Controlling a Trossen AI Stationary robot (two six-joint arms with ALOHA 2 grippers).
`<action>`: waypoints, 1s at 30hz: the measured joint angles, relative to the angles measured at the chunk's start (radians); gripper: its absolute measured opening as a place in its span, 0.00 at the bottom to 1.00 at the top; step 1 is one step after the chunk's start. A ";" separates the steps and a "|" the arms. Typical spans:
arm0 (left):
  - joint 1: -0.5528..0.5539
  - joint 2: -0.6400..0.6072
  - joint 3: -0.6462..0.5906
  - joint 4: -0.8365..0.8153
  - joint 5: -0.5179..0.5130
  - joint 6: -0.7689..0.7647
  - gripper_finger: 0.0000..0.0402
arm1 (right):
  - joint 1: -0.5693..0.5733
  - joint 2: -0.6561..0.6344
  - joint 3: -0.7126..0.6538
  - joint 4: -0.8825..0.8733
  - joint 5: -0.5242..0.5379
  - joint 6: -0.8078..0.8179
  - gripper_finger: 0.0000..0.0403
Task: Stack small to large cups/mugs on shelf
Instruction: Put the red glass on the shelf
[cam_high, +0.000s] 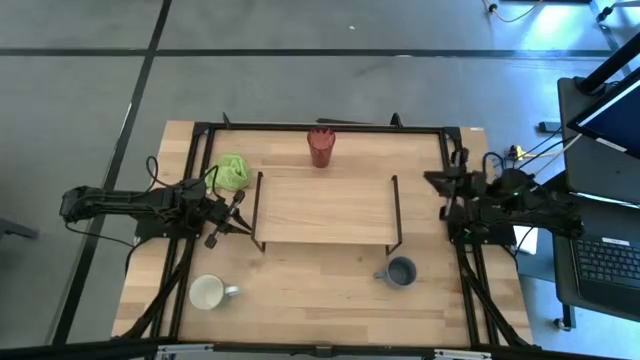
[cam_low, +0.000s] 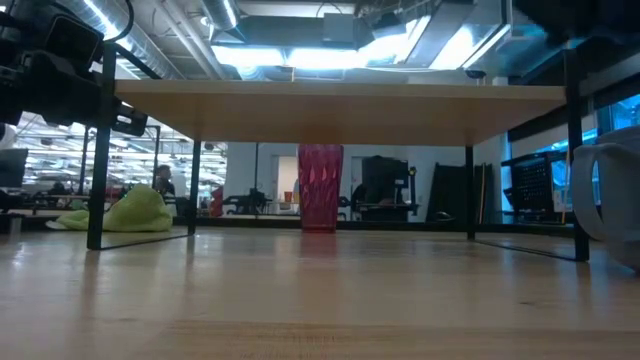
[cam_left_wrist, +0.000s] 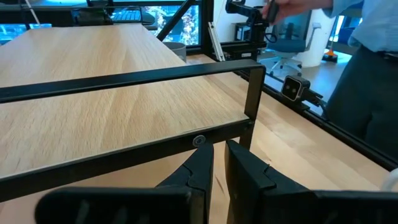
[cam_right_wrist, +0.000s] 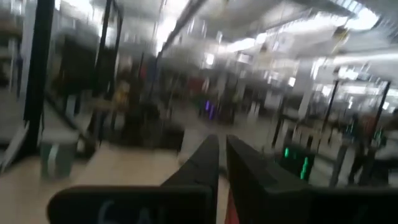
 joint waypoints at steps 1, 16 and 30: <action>0.000 0.000 0.000 0.000 0.000 0.000 0.09 | 0.000 0.000 0.000 -0.048 0.000 0.000 0.08; 0.000 0.000 0.000 0.000 0.000 -0.001 0.09 | 0.000 0.002 -0.002 0.080 0.034 0.001 0.08; 0.000 0.000 0.000 0.000 0.000 -0.001 0.09 | 0.001 0.527 0.407 0.190 0.073 -0.132 0.08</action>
